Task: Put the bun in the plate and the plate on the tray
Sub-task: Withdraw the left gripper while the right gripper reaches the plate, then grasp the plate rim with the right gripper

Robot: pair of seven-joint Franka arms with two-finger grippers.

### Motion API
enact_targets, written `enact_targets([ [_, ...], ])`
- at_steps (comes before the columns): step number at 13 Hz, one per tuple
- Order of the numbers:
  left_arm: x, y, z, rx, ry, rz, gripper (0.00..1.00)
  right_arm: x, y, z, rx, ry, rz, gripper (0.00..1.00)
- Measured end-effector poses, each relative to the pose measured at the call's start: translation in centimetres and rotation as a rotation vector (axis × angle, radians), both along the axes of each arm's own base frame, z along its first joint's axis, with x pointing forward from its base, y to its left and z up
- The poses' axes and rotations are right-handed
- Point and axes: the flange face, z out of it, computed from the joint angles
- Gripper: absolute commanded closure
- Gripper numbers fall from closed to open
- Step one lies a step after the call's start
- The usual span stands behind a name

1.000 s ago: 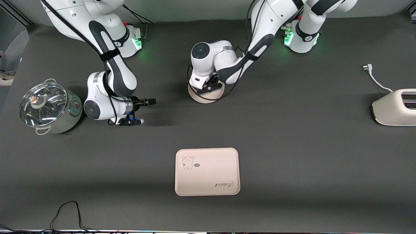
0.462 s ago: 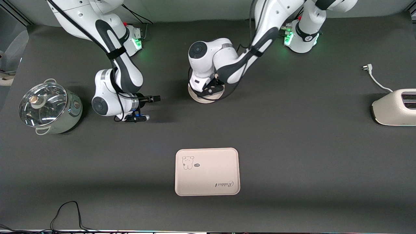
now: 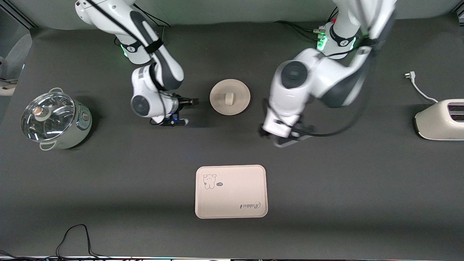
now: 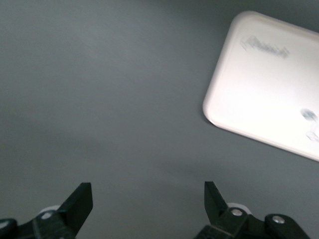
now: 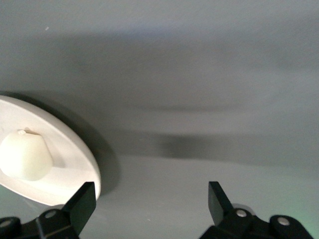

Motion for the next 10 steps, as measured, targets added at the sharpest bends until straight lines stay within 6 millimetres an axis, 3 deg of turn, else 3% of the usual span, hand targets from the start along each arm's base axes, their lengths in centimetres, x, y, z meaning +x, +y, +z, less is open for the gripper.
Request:
enact_targets([
  [5,4.7,16.5,7.1,0.024,0.131,-0.096,0.00,-3.4,4.8,-0.6,-0.013,-0.007,-0.058,0.00],
  [8,5.1,26.2,10.2,-0.032,0.138,-0.121,0.00,-4.5,6.6,-1.2,0.008,-0.032,-0.094,0.01],
  [10,4.8,31.3,11.5,-0.052,0.125,-0.115,0.00,-4.9,7.3,-2.2,0.006,-0.066,-0.111,0.05],
])
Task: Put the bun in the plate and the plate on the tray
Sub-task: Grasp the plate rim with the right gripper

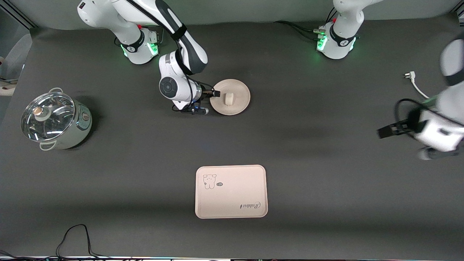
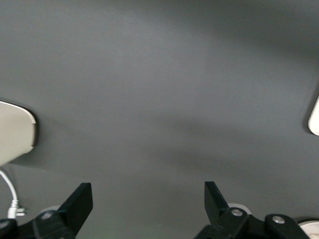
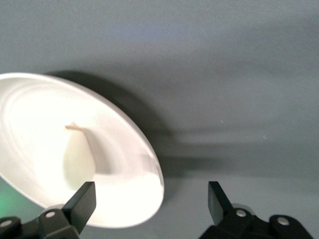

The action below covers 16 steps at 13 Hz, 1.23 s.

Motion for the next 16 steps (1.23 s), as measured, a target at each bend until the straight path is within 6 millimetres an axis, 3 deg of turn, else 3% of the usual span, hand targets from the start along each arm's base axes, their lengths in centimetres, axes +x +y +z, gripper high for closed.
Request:
enact_targets([
  [1,-0.1,1.6,0.3,0.001,-0.005,0.006,0.00,-0.3,0.4,-0.6,-0.005,-0.015,-0.005,0.17],
  [2,-0.3,2.8,0.6,0.005,-0.007,0.002,0.00,-0.6,0.6,-1.2,-0.011,-0.026,-0.007,0.37],
  [4,-0.8,4.8,1.3,0.014,-0.008,-0.016,0.00,-0.8,0.7,-1.9,-0.021,-0.031,-0.005,0.96],
  [6,-1.3,5.0,2.1,0.029,-0.012,-0.025,0.00,-0.7,0.7,-1.9,-0.022,-0.034,-0.009,1.00],
  [10,-2.1,2.7,4.1,0.040,-0.038,-0.062,0.00,-0.3,0.9,-1.5,-0.002,-0.031,-0.047,1.00],
  [16,-5.1,1.6,7.4,0.015,-0.075,-0.127,0.00,3.9,0.5,2.1,0.036,-0.010,-0.109,1.00],
])
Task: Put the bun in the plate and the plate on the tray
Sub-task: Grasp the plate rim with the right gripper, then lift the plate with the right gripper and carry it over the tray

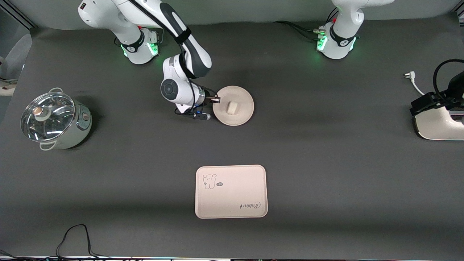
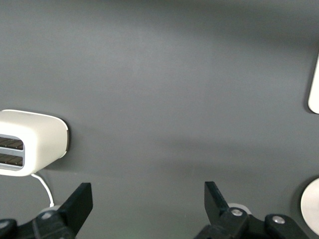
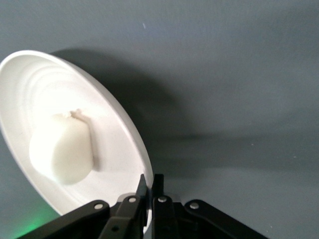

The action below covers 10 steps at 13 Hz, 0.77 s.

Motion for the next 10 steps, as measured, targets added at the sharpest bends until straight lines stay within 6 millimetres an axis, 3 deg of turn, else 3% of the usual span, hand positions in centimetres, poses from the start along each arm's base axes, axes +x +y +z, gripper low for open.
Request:
enact_targets([
  [2,-0.4,0.1,0.6,-0.005,-0.011,-0.008,0.00,2.2,-1.1,2.0,-0.006,0.013,0.029,1.00],
  [4,-0.5,-0.1,0.9,-0.008,-0.017,-0.012,0.00,5.2,-2.6,5.4,-0.013,0.039,0.071,1.00],
  [7,-0.5,-1.2,1.2,-0.009,-0.030,-0.030,0.00,10.0,-5.0,11.3,-0.008,0.036,0.081,1.00],
  [10,-0.3,-1.4,0.0,-0.008,-0.027,-0.034,0.00,14.5,-7.7,18.2,0.012,-0.013,0.046,1.00],
])
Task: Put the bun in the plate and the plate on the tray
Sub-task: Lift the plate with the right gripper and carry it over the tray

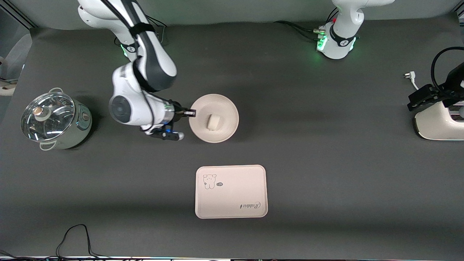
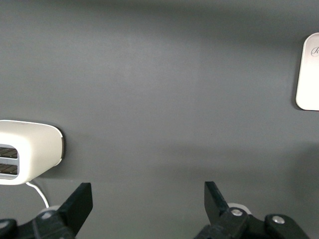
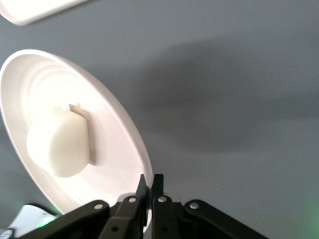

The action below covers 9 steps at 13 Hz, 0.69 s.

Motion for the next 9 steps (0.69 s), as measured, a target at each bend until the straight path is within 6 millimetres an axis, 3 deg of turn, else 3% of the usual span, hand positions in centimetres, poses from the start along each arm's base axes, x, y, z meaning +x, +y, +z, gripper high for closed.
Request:
enact_targets([
  [2,0.2,0.1,-0.9,0.000,-0.002,0.001,0.00,3.1,-2.1,4.4,0.026,-0.054,-0.042,1.00],
  [4,0.3,0.2,-1.1,0.000,-0.008,0.003,0.00,6.2,-2.7,6.3,0.095,-0.093,-0.102,1.00],
  [6,0.3,0.2,-1.1,0.001,-0.010,0.004,0.00,9.0,-1.8,5.2,0.127,-0.100,-0.158,1.00],
  [9,0.3,0.3,-1.2,0.001,-0.007,0.004,0.00,13.0,1.2,-0.7,0.099,-0.110,-0.230,1.00],
])
